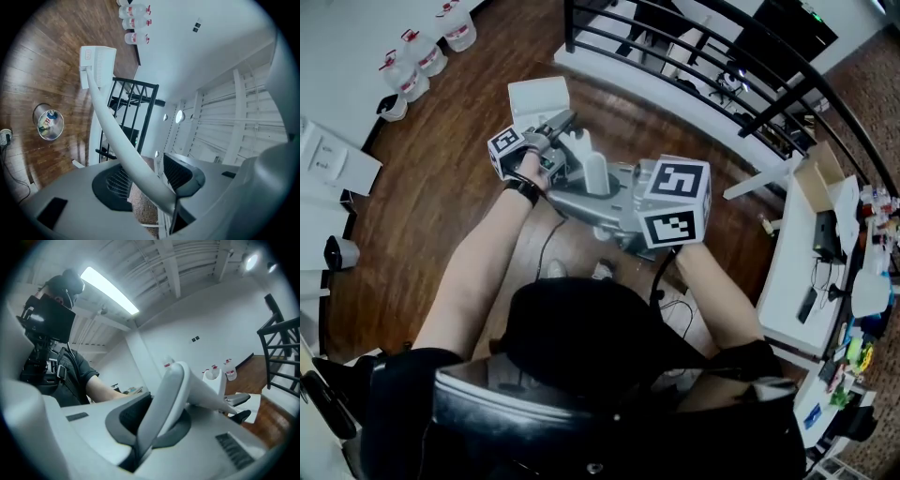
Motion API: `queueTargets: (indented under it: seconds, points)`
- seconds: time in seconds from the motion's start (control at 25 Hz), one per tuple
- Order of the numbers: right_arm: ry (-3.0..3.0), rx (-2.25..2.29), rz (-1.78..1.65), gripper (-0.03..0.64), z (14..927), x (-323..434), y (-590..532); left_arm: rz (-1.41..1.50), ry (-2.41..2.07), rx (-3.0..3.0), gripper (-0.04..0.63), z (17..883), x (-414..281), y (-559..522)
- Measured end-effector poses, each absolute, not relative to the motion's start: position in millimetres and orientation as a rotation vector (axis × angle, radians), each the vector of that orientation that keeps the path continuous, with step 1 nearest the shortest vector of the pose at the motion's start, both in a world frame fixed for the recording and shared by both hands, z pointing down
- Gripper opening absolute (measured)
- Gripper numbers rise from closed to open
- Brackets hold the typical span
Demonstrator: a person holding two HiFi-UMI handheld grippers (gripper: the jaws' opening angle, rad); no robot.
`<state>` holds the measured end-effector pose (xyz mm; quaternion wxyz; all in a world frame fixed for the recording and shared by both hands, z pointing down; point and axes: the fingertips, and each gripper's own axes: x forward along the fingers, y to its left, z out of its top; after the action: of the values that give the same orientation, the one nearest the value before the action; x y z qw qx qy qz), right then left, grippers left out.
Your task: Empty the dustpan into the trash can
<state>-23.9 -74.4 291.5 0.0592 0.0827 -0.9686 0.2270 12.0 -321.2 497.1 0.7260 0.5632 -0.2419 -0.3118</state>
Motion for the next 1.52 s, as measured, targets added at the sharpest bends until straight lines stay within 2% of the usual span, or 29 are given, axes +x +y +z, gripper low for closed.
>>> queueTargets:
  seconds: [0.32, 0.44, 0.8, 0.92, 1.08, 1.24, 1.52]
  points:
    - [-2.961, 0.175, 0.666, 0.008, 284.5, -39.3, -71.8, -0.769, -0.543, 1.260, 0.214, 488.1, -19.0, -321.8]
    - [-2.979, 0.152, 0.655, 0.008, 277.5, -41.6, -70.5, -0.823, -0.560, 1.251, 0.278, 491.0, -35.6, -321.2]
    - [-2.949, 0.094, 0.629, 0.009, 278.8, -51.3, -76.2, -0.762, -0.747, 1.299, 0.275, 528.9, -90.0, -305.6]
    - [-2.915, 0.084, 0.654, 0.009, 289.2, -54.7, -84.1, -0.770, -0.847, 1.301, 0.233, 542.4, -124.8, -296.5]
    - [-2.862, 0.079, 0.711, 0.009, 313.5, -56.0, -100.1, -0.787, -0.966, 1.397, 0.099, 532.9, -162.4, -290.6]
    - [-2.821, 0.072, 0.796, 0.009, 339.9, -57.9, -116.7, -0.745, -1.050, 1.607, 0.005, 494.1, -175.9, -285.7]
    - [-2.758, 0.056, 0.970, 0.009, 395.2, -72.2, -152.2, -0.635, -1.254, 1.969, 0.005, 419.7, -179.0, -271.7]
